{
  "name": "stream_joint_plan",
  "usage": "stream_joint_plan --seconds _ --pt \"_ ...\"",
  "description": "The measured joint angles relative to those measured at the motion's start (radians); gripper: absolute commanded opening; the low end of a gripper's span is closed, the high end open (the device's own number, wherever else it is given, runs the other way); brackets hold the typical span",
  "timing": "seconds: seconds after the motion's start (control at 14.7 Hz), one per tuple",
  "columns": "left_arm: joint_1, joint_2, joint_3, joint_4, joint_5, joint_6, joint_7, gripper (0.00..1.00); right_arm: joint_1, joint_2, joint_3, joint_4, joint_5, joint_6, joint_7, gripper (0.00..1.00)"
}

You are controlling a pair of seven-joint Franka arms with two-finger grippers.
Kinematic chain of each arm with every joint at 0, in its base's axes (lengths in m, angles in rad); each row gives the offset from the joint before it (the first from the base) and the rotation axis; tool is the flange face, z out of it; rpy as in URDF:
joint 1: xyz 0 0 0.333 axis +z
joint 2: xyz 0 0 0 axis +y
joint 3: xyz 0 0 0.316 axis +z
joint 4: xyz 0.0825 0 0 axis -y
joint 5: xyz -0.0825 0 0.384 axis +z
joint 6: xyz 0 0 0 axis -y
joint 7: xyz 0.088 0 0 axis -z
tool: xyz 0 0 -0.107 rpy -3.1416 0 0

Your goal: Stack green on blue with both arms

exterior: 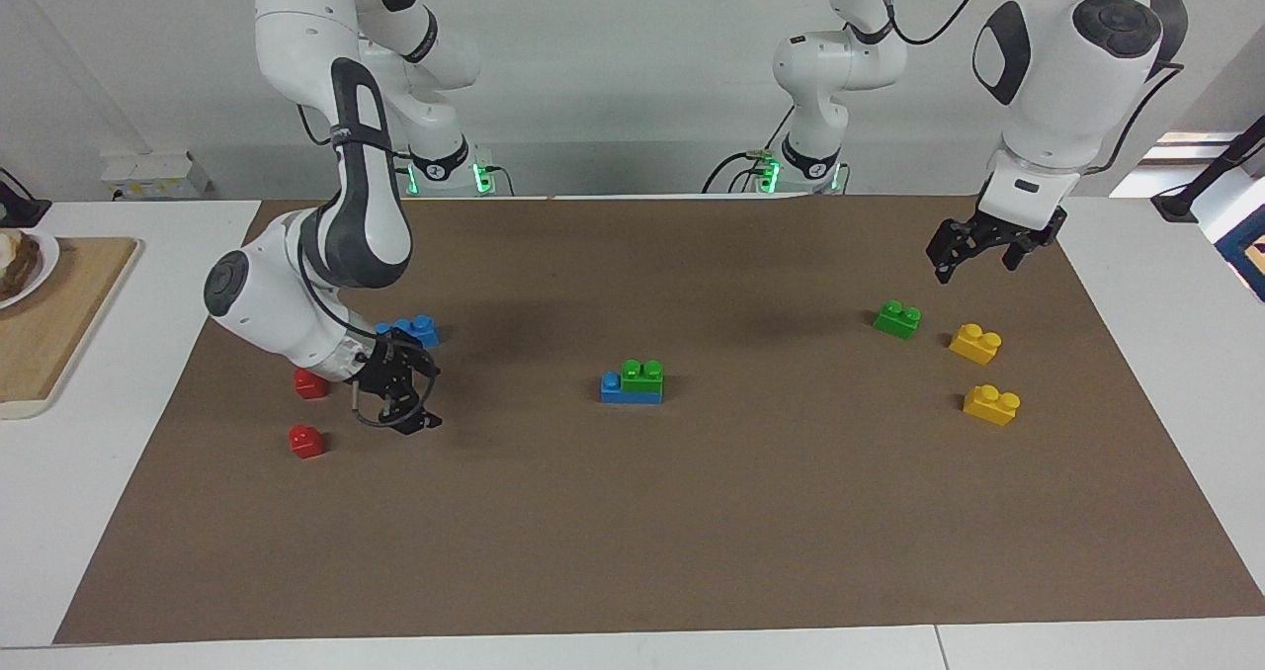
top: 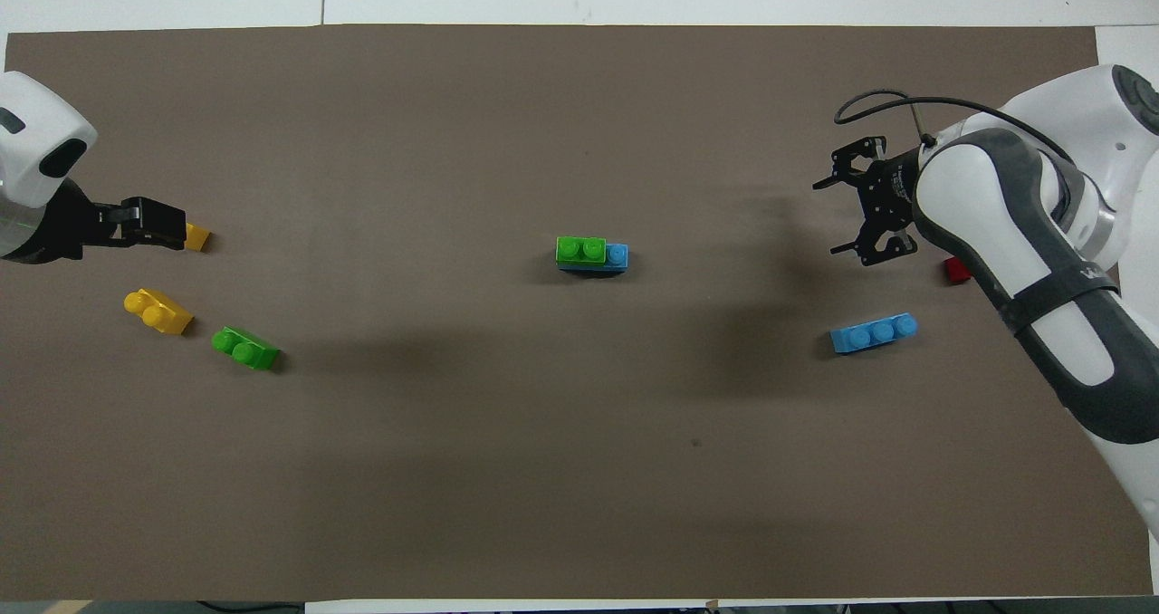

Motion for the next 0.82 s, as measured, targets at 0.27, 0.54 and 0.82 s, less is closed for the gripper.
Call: stream_joint_plan --seconds 0.27,0.54,0.82 --pt "0.001 -0.029 -0.001 -0.006 -0.013 -0.036 0.043 1.00 -0.011 -0.095 -0.004 0.050 -0.127 -0.117 -0.144 0.95" --pt "0.001 -0.057 0.001 -0.006 -0.092 -0.058 0.045 1.00 -0.027 -0.185 -0.005 0.091 -0.243 -0.196 -0.423 0.97" --pt "0.001 -0.071 0.003 -0.006 -0.109 -0.066 0.045 1.00 -0.028 -0.273 -0.005 0.097 -0.288 -0.251 -0.672 0.99"
